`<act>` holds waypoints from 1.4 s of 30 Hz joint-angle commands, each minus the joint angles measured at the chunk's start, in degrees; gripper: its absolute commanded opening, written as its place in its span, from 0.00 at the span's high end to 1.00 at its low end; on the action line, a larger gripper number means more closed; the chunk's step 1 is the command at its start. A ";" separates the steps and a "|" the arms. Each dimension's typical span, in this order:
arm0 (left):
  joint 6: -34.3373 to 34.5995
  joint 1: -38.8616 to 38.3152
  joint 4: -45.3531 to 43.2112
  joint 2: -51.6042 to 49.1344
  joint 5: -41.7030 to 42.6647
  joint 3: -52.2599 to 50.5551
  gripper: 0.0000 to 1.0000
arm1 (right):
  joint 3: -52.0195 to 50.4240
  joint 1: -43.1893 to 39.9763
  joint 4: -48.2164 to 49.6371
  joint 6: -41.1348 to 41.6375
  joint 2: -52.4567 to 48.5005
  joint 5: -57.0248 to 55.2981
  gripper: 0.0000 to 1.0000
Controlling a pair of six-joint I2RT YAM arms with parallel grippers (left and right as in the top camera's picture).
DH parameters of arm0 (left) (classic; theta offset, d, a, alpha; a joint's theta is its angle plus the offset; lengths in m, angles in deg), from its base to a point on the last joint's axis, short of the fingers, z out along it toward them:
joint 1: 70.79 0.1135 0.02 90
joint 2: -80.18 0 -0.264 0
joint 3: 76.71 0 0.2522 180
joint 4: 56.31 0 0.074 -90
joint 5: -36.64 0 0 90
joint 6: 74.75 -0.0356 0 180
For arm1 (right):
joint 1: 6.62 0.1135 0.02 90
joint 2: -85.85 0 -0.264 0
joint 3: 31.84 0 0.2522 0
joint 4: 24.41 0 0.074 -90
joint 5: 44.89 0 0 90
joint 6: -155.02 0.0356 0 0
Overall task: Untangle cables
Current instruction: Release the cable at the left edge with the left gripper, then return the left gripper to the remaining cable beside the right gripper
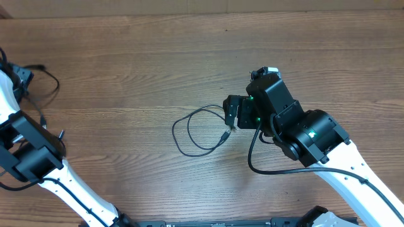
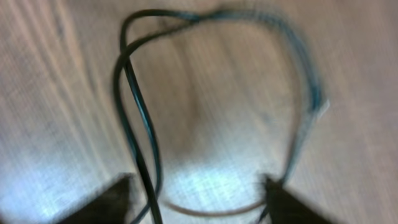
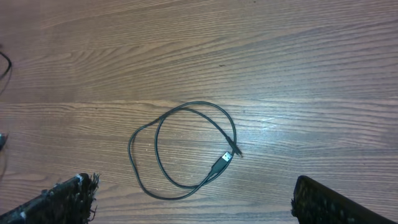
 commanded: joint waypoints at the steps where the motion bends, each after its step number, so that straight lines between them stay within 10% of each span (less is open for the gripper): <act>1: -0.90 0.50 2.56 1.01 1.22 0.85 0.00 | 0.87 -0.22 0.13 0.15 0.22 -0.81 0.00; 22: -0.98 -2.45 14.01 24.15 25.94 0.85 0.00 | 0.87 -0.22 0.13 0.15 0.22 -0.81 0.00; 42: -1.38 -22.73 33.27 28.72 25.75 0.68 0.01 | 0.87 -0.22 0.13 0.15 0.22 -0.81 0.00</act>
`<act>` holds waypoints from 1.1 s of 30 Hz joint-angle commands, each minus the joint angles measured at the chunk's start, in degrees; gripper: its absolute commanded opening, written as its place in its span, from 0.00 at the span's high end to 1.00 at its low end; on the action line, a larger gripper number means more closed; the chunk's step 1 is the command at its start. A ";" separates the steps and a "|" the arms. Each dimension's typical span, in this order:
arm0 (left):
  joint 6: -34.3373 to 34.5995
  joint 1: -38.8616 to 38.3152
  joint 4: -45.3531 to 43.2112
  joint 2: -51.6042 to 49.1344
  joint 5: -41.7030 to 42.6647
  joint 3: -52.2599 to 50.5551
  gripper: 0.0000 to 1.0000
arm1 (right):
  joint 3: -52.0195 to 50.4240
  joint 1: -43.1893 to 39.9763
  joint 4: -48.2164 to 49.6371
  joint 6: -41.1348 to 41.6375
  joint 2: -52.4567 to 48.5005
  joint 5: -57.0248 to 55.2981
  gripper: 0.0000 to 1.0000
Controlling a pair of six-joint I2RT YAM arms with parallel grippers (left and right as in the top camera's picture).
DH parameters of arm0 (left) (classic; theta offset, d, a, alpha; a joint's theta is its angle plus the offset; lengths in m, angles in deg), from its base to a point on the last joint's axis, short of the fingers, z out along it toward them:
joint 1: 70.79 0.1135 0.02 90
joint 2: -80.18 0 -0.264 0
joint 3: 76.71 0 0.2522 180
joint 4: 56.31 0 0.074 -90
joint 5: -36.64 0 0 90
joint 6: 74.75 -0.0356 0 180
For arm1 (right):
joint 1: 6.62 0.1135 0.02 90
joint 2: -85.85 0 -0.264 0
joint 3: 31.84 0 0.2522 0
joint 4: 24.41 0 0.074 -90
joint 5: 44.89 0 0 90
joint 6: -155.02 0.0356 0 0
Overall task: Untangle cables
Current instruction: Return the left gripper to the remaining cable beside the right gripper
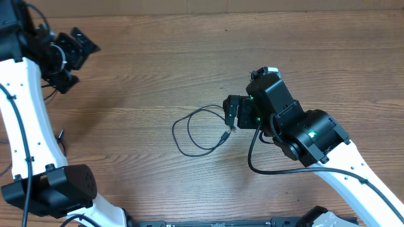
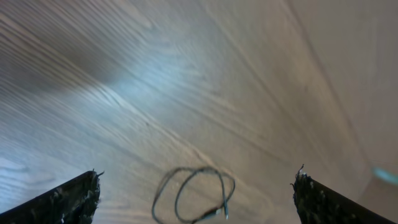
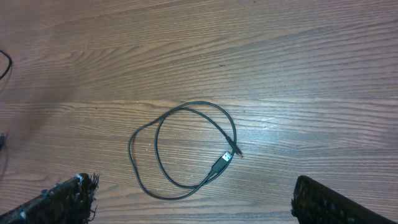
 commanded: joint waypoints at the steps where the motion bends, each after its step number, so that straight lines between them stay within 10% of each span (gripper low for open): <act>1: -0.96 -3.52 1.36 -0.11 -0.92 0.42 0.01 | 0.87 -0.22 0.13 0.17 0.24 -0.83 0.00; 33: -0.90 -30.77 0.13 -0.13 -12.66 -16.48 0.01 | 0.87 -0.22 0.13 0.17 0.24 -0.83 0.00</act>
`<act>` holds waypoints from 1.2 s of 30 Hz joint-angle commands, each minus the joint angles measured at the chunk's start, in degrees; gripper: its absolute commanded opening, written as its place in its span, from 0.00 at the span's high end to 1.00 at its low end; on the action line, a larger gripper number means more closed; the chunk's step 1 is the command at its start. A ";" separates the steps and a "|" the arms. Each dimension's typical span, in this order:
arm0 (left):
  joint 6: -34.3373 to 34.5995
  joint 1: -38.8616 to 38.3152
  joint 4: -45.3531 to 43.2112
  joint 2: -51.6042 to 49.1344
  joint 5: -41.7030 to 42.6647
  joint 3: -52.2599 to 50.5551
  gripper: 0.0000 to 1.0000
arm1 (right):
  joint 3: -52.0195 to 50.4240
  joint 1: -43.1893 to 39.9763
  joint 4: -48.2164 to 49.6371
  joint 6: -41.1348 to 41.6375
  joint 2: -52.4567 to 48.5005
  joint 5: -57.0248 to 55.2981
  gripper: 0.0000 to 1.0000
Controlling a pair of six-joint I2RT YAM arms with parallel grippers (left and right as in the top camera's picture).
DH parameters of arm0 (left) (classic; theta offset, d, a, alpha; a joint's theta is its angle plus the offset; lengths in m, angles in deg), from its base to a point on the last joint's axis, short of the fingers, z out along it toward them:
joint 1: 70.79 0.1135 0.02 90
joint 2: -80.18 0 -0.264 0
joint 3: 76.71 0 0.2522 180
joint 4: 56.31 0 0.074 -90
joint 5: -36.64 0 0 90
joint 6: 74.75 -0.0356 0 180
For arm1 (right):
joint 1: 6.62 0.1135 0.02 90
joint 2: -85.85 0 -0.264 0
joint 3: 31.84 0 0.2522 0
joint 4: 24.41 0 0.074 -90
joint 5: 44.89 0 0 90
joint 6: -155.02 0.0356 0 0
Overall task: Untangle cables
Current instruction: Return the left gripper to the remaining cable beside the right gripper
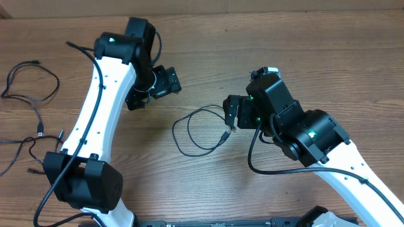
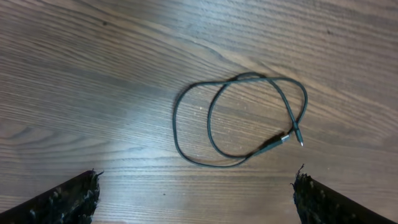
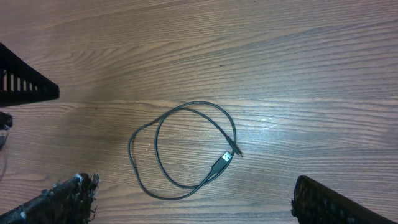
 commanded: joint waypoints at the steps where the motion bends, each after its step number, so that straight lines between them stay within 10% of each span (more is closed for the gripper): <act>1: -0.90 -1.88 0.07 0.00 -0.79 -0.37 0.00 | 0.87 -0.22 0.11 0.17 0.24 -0.83 0.00; 36: 3.85 -9.33 -26.84 -0.02 -2.29 -33.16 0.00 | 0.87 -0.22 0.13 0.17 0.24 -0.83 0.00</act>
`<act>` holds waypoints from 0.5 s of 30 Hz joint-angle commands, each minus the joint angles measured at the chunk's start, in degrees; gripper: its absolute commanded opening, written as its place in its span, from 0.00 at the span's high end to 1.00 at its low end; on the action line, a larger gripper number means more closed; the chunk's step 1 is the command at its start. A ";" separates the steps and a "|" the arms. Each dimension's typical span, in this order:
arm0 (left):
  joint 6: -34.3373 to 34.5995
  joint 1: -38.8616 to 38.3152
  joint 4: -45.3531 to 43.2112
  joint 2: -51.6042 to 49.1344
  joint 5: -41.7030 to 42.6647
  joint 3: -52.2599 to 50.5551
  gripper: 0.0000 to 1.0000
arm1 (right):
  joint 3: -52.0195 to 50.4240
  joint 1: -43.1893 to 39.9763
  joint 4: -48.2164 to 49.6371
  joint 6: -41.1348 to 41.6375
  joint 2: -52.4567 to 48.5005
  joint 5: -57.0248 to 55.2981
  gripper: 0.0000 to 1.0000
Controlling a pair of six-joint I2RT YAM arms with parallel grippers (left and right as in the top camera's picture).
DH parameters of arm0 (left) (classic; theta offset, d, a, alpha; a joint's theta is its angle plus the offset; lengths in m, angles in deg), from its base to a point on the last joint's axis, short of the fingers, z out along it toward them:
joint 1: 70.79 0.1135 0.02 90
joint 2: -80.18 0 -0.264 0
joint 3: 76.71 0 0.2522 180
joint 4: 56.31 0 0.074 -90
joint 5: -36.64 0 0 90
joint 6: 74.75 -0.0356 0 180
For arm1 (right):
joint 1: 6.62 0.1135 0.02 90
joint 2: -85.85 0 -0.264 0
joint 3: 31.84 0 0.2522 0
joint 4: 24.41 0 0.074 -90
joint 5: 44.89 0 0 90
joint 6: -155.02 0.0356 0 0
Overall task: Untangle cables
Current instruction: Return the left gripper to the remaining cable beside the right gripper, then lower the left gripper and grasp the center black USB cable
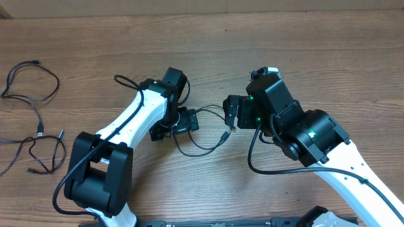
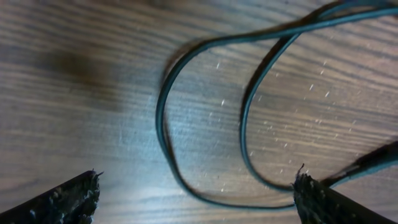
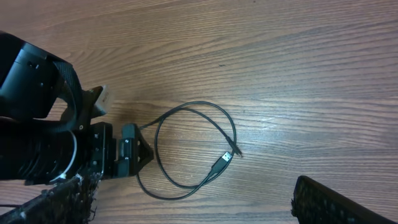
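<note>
A black USB cable (image 1: 203, 149) lies in a loose double loop on the wooden table (image 1: 303, 50), its plug (image 3: 224, 160) at the lower right. My left gripper (image 1: 182, 121) is low over the loop's left side, open. In the left wrist view the cable (image 2: 160, 118) runs between the spread fingers of the left gripper (image 2: 196, 199), untouched. My right gripper (image 1: 230, 113) hangs open by the loop's right side. Its wrist view shows the whole cable (image 3: 222, 117) ahead of the right gripper (image 3: 196, 198), with the left gripper's body (image 3: 118, 152) at the loop's left edge.
Two more black cables lie at the table's far left, one (image 1: 31, 72) looped near the back and one (image 1: 39, 148) tangled closer to the front. The left arm (image 1: 120, 135) stretches from the front left toward the middle.
My left gripper has come down from behind the cable to the left edge of the loop, close over the wood. The cable and the right arm have not moved.
The left gripper was first at the far left edge over the other cables. Then it was raised at the back left, later behind the central cable, and now low at that loop's left side. The right gripper stayed open beside the loop throughout.
</note>
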 commanded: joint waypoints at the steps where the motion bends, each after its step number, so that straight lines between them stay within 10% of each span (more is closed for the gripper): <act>1: 2.34 -0.87 -0.96 0.04 -1.07 -1.05 0.00 | 0.87 -0.22 0.11 0.17 0.24 -0.81 0.00; 15: 4.81 -9.09 -5.03 0.04 -11.80 -1.07 0.01 | 0.87 -0.22 0.11 0.17 0.24 -0.81 0.00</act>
